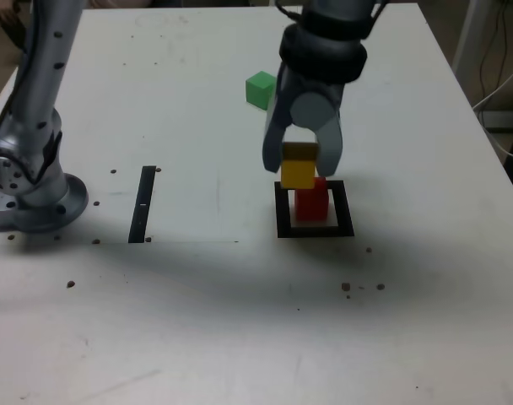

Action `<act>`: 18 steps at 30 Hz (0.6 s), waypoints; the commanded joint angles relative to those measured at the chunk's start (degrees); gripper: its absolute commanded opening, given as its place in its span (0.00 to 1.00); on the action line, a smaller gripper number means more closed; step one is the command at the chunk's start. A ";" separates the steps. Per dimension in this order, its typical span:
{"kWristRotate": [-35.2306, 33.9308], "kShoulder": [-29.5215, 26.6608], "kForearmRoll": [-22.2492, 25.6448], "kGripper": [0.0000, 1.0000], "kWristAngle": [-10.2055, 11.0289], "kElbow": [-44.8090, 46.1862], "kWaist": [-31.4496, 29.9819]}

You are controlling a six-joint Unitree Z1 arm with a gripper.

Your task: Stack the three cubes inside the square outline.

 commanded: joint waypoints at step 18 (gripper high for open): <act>-0.08 3.27 -3.10 0.50 0.66 -0.91 0.78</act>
